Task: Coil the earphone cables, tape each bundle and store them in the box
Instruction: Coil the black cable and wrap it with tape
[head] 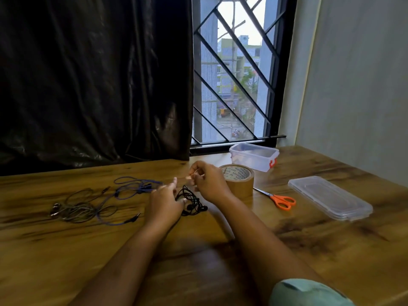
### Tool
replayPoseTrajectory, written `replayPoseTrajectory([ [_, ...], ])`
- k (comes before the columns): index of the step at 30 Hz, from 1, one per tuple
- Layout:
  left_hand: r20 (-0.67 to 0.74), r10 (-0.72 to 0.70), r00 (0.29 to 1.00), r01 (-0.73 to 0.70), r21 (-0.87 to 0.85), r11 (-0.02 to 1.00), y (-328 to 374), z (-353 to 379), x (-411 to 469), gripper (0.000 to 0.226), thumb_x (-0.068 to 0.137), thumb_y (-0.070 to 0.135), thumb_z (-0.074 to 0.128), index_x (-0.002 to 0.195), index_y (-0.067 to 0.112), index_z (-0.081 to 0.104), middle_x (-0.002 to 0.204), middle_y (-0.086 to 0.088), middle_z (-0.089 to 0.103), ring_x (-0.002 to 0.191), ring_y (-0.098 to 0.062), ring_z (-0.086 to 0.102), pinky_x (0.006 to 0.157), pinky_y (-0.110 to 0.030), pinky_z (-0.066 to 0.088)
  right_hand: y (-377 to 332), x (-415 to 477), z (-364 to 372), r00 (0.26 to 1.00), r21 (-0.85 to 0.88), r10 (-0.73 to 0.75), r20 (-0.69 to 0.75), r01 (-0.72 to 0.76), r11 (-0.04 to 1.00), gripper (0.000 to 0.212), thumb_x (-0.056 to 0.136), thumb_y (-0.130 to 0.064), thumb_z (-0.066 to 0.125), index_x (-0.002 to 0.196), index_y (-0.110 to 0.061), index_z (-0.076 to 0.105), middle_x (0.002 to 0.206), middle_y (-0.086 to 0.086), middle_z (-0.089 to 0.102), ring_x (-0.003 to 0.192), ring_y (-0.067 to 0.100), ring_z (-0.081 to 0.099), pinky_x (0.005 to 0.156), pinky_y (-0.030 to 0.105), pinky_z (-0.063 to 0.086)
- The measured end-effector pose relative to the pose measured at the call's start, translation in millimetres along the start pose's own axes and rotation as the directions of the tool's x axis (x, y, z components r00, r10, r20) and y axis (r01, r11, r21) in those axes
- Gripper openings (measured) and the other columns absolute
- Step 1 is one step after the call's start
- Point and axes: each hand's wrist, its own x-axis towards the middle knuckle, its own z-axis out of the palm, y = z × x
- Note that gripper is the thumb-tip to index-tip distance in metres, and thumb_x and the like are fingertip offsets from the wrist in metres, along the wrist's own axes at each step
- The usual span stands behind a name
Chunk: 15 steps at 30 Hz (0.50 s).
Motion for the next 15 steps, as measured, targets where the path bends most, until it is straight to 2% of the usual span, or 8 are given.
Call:
replayPoseTrajectory([
  [1, 0.004, -0.032, 0.999, 0.031, 0.026, 0.999, 0.0, -1.4, -0.5, 0.064, 0.087, 0.036, 0.062, 0.144, 0.024, 0.036, 0.139, -0.003, 0.049, 0.128, -0.028, 0.042, 0.100, -0.040, 0.044, 0.4, -0.9, -0.6, 1.000, 0.045, 0.007, 0.006, -0.008, 0.999, 0.025, 0.094, -0.001, 0.047, 0.080, -0.020, 0.055, 0.086, 0.005, 0.061, 0.077, 0.018, 0.062, 0.073, 0.036, 0.059],
  [3, -0.010, -0.042, 0.999, 0.043, 0.112, 0.993, 1.5, -3.6, -2.6, 0.048, 0.089, 0.036, 0.058, 0.134, 0.020, 0.050, 0.136, -0.004, 0.051, 0.128, -0.027, 0.039, 0.098, -0.038, 0.041, 0.6, -2.1, 0.6, 0.999, 0.084, 0.009, 0.032, -0.012, 0.996, 0.024, 0.095, -0.001, 0.046, 0.082, -0.019, 0.055, 0.084, 0.002, 0.059, 0.077, 0.017, 0.061, 0.073, 0.034, 0.057],
  [6, -0.078, 0.017, 0.997, -0.008, 0.123, 0.992, 2.7, -3.6, -4.7, 0.027, 0.089, 0.029, 0.060, 0.113, 0.018, 0.065, 0.119, -0.005, 0.059, 0.112, -0.024, 0.052, 0.089, -0.036, 0.049, 0.2, -1.9, 5.7, 0.996, -0.018, -0.057, 0.066, 0.058, 0.998, 0.022, 0.091, -0.003, 0.050, 0.084, -0.023, 0.055, 0.088, 0.000, 0.061, 0.081, 0.018, 0.062, 0.077, 0.033, 0.056],
  [8, -0.092, 0.016, 0.996, -0.008, 0.086, 0.996, 1.4, -4.3, -3.7, 0.015, 0.088, 0.024, 0.061, 0.100, 0.016, 0.066, 0.109, -0.005, 0.061, 0.100, -0.023, 0.057, 0.083, -0.037, 0.052, -1.7, -3.2, 6.6, 0.990, -0.088, -0.103, 0.101, 0.112, 0.990, 0.021, 0.086, -0.001, 0.055, 0.088, -0.022, 0.056, 0.087, -0.002, 0.062, 0.076, 0.014, 0.060, 0.075, 0.025, 0.053],
  [11, -0.041, 0.022, 0.999, -0.016, 0.138, 0.990, 0.9, -3.7, -2.4, 0.015, 0.093, 0.022, 0.053, 0.103, 0.013, 0.059, 0.107, -0.006, 0.059, 0.098, -0.024, 0.056, 0.079, -0.038, 0.050, -1.4, -5.5, 4.2, 0.977, -0.112, -0.110, 0.183, 0.132, 0.985, 0.024, 0.080, 0.004, 0.060, 0.094, -0.016, 0.057, 0.088, -0.003, 0.059, 0.069, 0.006, 0.054, 0.062, 0.008, 0.045],
  [13, -0.041, -0.021, 0.999, 0.021, 0.011, 1.000, 3.0, -4.4, -1.2, 0.012, 0.095, 0.017, 0.047, 0.104, 0.014, 0.054, 0.100, -0.006, 0.060, 0.089, -0.024, 0.058, 0.071, -0.037, 0.049, 0.0, -6.7, 2.4, 0.977, -0.064, -0.090, 0.192, 0.104, 0.993, 0.024, 0.081, 0.003, 0.062, 0.099, -0.012, 0.059, 0.091, -0.001, 0.060, 0.071, 0.003, 0.054, 0.062, 0.006, 0.045],
  [15, 0.006, -0.093, 0.996, 0.092, -0.244, 0.966, 5.8, -6.3, 1.8, 0.011, 0.095, 0.013, 0.043, 0.102, 0.014, 0.051, 0.096, -0.007, 0.059, 0.082, -0.025, 0.057, 0.064, -0.034, 0.044, -0.7, -7.8, 1.0, 0.982, 0.037, -0.069, 0.177, 0.064, 0.997, 0.023, 0.084, 0.001, 0.062, 0.105, -0.010, 0.060, 0.096, 0.001, 0.061, 0.076, 0.004, 0.057, 0.064, 0.006, 0.047],
])
